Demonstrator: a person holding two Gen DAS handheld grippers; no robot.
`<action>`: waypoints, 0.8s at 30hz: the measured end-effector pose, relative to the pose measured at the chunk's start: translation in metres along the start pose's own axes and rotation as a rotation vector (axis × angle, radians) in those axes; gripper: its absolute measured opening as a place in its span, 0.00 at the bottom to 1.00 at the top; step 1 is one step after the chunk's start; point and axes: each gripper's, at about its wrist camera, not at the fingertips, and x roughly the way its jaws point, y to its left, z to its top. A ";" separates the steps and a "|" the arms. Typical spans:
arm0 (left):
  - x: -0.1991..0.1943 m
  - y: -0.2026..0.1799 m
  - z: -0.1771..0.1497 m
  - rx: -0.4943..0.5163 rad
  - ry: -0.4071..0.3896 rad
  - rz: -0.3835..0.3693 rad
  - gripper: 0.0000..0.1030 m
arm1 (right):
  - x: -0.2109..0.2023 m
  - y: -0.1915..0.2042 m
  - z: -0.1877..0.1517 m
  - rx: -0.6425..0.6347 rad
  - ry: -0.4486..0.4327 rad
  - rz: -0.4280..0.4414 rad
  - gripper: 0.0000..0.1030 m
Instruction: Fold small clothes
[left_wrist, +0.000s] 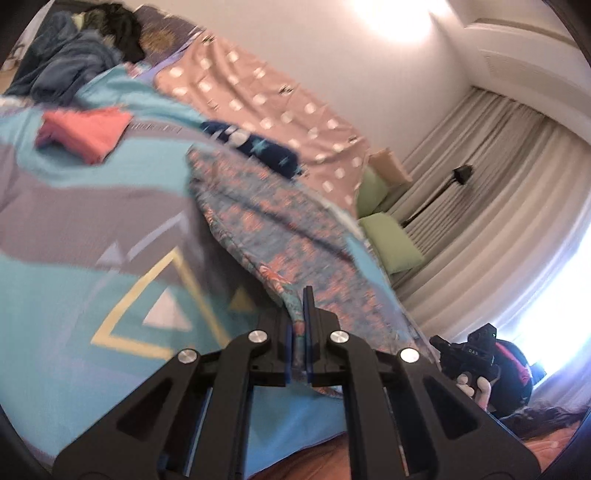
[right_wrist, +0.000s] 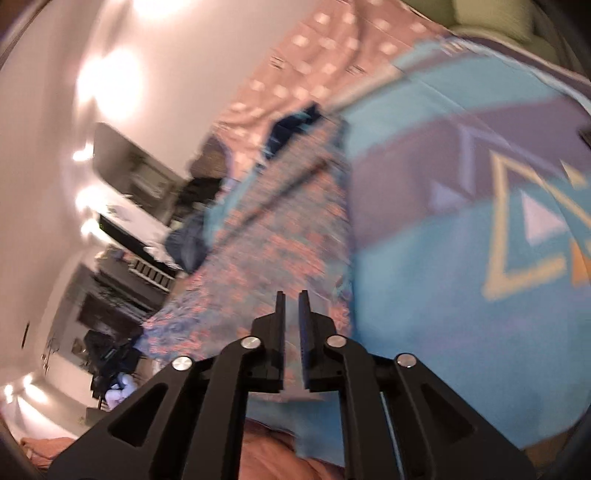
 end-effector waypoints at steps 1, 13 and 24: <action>0.003 0.006 -0.004 -0.015 0.010 0.014 0.04 | 0.001 -0.011 -0.005 0.029 0.017 -0.030 0.16; 0.007 0.038 -0.024 -0.088 0.074 0.093 0.05 | 0.008 -0.043 -0.053 0.127 0.195 0.027 0.39; 0.035 0.056 -0.037 -0.166 0.158 0.041 0.11 | 0.069 -0.028 -0.020 0.096 0.267 0.214 0.05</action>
